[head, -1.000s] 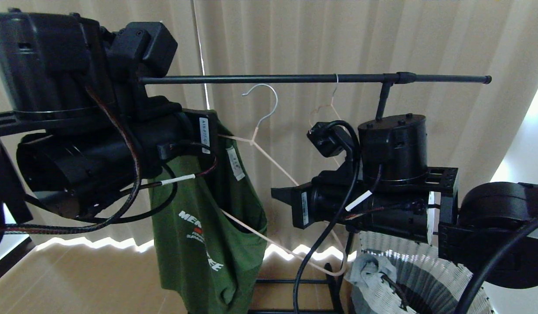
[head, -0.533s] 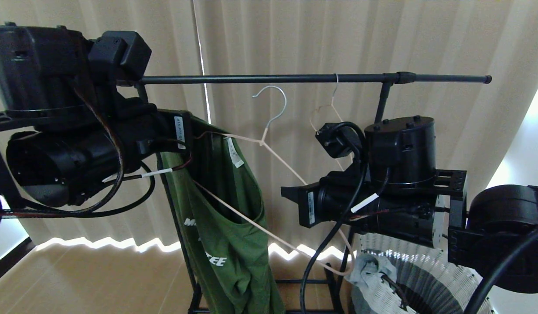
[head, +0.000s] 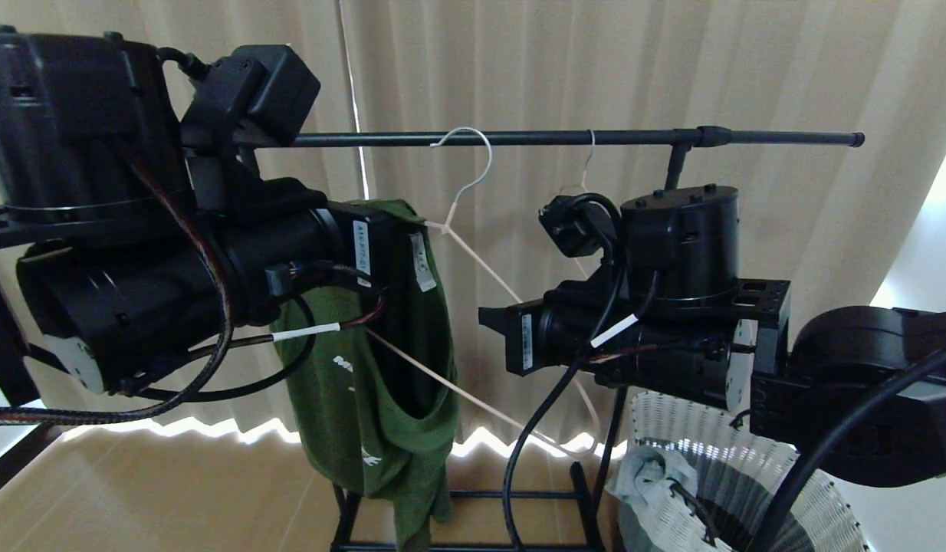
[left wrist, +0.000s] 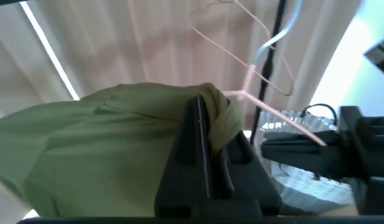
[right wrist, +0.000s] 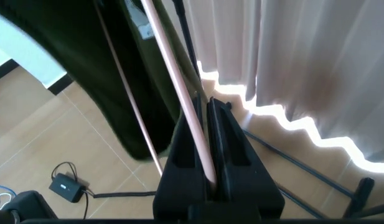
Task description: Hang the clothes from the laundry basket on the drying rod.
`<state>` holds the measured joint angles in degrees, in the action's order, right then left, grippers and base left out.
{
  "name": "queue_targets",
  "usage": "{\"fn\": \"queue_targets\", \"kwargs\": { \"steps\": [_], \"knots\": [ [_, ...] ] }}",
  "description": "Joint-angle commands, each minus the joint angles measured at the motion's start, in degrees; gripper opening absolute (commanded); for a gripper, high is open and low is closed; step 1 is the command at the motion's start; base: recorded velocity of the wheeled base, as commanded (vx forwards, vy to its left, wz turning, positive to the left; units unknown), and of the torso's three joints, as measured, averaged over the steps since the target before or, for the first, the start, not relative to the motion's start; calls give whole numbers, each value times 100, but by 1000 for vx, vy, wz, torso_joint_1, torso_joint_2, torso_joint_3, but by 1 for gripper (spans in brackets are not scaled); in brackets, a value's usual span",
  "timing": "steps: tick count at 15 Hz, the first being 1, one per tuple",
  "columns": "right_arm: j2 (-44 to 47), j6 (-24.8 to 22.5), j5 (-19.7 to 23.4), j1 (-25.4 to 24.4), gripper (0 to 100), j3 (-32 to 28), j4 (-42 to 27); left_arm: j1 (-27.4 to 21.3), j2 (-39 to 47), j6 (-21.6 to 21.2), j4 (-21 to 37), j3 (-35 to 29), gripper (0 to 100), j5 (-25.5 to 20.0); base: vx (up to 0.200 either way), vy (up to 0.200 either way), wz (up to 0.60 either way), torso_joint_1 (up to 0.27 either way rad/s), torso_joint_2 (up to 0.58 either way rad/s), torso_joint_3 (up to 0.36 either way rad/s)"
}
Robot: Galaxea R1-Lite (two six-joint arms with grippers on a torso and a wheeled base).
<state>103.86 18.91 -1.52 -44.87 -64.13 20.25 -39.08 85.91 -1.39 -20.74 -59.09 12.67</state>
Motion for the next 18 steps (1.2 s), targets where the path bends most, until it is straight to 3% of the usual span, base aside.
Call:
{"fn": "queue_targets", "kwargs": {
  "steps": [1,4,10,11,15,16,18],
  "knots": [
    [20,-1,3,-13,0,-46,5,-73,40,7,-1,29,0,-63,0,0,0,0,0,0],
    [11,-1,3,-30,0,-73,-3,-126,40,25,8,38,0,-599,0,0,0,0,0,0],
    [-138,-63,-23,-30,0,33,-21,-117,-21,-28,-1,504,0,-625,0,0,0,0,0,0],
    [-173,-89,-23,-30,0,50,-12,-117,-57,-28,-1,521,100,-625,0,0,0,0,0,0],
    [-499,-300,-32,-13,0,200,-30,-91,-206,-133,8,609,100,-643,0,0,0,0,0,0],
    [-798,-871,-32,58,0,613,5,-82,-364,-336,-1,846,100,-660,0,0,0,0,0,0],
    [-1158,-1328,-23,225,0,991,5,32,-531,-555,-1,1022,100,-669,0,0,0,0,0,0]
  ]
}}
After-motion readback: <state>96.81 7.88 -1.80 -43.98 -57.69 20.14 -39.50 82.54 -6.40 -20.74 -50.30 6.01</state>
